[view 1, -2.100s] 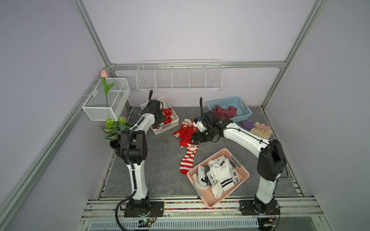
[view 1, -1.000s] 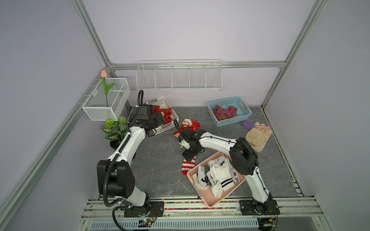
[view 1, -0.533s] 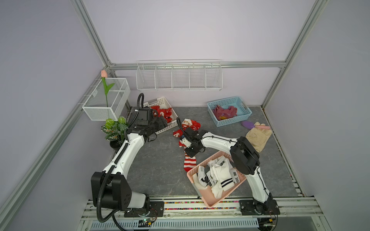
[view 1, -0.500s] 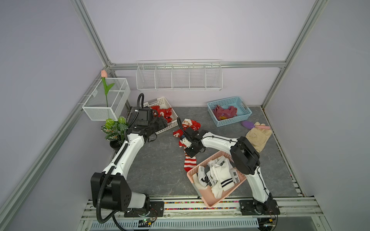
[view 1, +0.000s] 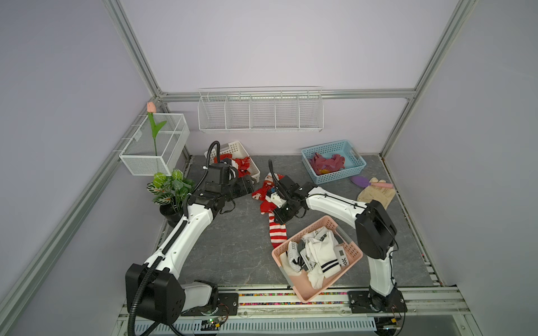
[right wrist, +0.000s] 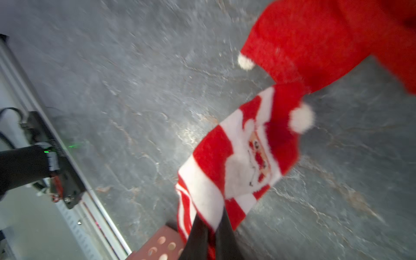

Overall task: Sort the socks into the basket by color
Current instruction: Pick up the sock from the center of the board.

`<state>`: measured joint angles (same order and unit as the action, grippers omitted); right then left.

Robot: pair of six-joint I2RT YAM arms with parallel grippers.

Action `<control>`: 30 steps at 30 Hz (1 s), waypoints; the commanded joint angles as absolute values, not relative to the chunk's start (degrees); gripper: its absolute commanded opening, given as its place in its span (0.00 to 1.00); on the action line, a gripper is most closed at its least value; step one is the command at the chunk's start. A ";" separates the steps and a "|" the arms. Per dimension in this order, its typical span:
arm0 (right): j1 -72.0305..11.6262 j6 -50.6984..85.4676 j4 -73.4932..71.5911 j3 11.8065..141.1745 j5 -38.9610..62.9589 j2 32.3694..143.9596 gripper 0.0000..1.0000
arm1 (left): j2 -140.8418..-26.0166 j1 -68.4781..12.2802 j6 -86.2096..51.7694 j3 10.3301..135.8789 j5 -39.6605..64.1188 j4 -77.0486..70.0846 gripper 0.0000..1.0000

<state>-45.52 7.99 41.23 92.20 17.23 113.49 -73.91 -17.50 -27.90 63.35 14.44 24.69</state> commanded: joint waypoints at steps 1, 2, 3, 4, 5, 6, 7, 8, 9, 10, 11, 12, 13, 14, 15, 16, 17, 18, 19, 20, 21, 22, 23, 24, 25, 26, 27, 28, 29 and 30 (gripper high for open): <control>-44.37 8.66 42.13 92.30 24.27 108.79 0.07 | -71.61 -18.43 -26.23 62.04 18.55 20.25 0.78; -43.97 8.85 41.82 92.05 25.79 107.89 0.07 | -71.25 -18.79 -26.11 61.52 19.82 19.24 0.78; -43.59 9.13 41.21 91.73 27.20 107.17 0.07 | -71.04 -19.09 -26.05 61.13 21.16 17.98 0.78; -43.12 9.65 40.08 91.14 29.13 106.26 0.07 | -70.76 -19.62 -26.13 60.60 22.81 16.57 0.79; -42.64 10.24 38.64 90.51 31.15 105.28 0.07 | -70.67 -20.29 -26.11 60.11 24.18 15.13 0.79; -42.19 10.70 37.48 90.04 32.82 104.66 0.07 | -70.61 -20.79 -26.10 59.66 25.44 13.89 0.79; -41.80 11.21 36.25 89.68 34.94 103.91 0.07 | -70.58 -21.40 -26.26 59.05 26.53 12.55 0.79; -41.35 11.66 35.06 89.28 36.85 103.22 0.07 | -70.57 -21.90 -26.37 58.58 27.61 11.50 0.80; -41.01 12.03 34.21 88.98 38.26 102.71 0.07 | -70.58 -22.34 -26.37 58.24 28.35 10.77 0.81; -40.54 12.32 33.25 88.64 40.06 102.18 0.07 | -70.49 -22.74 -26.37 57.66 29.32 9.76 0.82; -40.09 12.63 32.47 88.37 41.61 101.75 0.07 | -70.27 -22.98 -26.74 56.91 30.40 8.43 0.83; -39.79 13.12 31.67 87.94 42.93 101.33 0.07 | -70.03 -22.94 -27.29 56.18 31.25 7.18 0.84; -39.28 13.85 30.55 87.36 44.41 100.83 0.07 | -69.74 -22.96 -27.98 55.38 32.29 5.61 0.85; -38.67 14.70 29.05 86.67 45.82 100.13 0.07 | -69.46 -22.95 -28.49 54.69 33.37 4.17 0.86; -38.19 15.42 27.86 86.00 46.92 99.58 0.07 | -69.15 -23.01 -28.82 54.23 34.40 3.28 0.86; -37.65 16.37 26.35 85.22 47.92 98.80 0.07 | -68.92 -23.05 -29.12 53.70 35.24 2.47 0.87; -36.91 17.48 24.66 84.48 49.18 98.11 0.07 | -68.60 -23.03 -29.26 53.10 36.09 1.79 0.87; -36.32 18.48 23.11 83.80 50.23 97.56 0.07 | -68.36 -23.03 -29.51 52.69 36.88 1.37 0.87; -35.71 19.80 21.29 83.02 51.34 97.07 0.07 | -68.18 -23.05 -29.93 52.12 37.66 0.62 0.88; -35.07 21.15 19.42 82.31 52.44 96.64 0.07 | -68.04 -23.12 -30.64 51.50 38.45 -0.14 0.89; -34.51 22.41 17.68 81.57 53.37 96.36 0.07 | -67.87 -23.12 -31.21 51.02 39.06 -0.70 0.89; -33.99 23.74 15.76 80.76 54.33 96.04 0.07 | -67.64 -23.14 -31.69 50.47 39.63 -1.19 0.89; -33.49 24.95 14.08 80.11 55.03 95.73 0.07 | -67.35 -23.21 -31.98 49.92 39.98 -1.48 0.90; -33.16 26.03 12.73 79.55 55.55 95.56 0.07 | -67.03 -23.28 -32.22 49.55 40.08 -1.58 0.91; -32.76 27.49 10.80 78.95 56.33 95.47 0.07 | -66.59 -23.44 -32.41 48.99 40.20 -1.92 0.92; -32.54 28.98 8.80 78.48 57.13 95.45 0.07 | -66.30 -23.60 -32.65 48.55 40.17 -2.17 0.93; -32.25 30.19 7.18 78.15 57.60 95.45 0.07 | -66.12 -23.80 -32.84 48.30 40.09 -2.35 0.94; -31.97 31.55 5.44 77.85 58.12 95.60 0.07 | -66.04 -24.10 -33.04 48.18 40.16 -2.66 1.00; -31.78 33.12 3.53 77.56 58.75 95.67 0.07 | -66.15 -24.42 -33.18 48.12 40.25 -2.88 0.99; -31.58 34.71 1.64 77.32 59.30 95.79 0.07 | -66.40 -24.82 -33.22 48.13 40.25 -2.90 0.99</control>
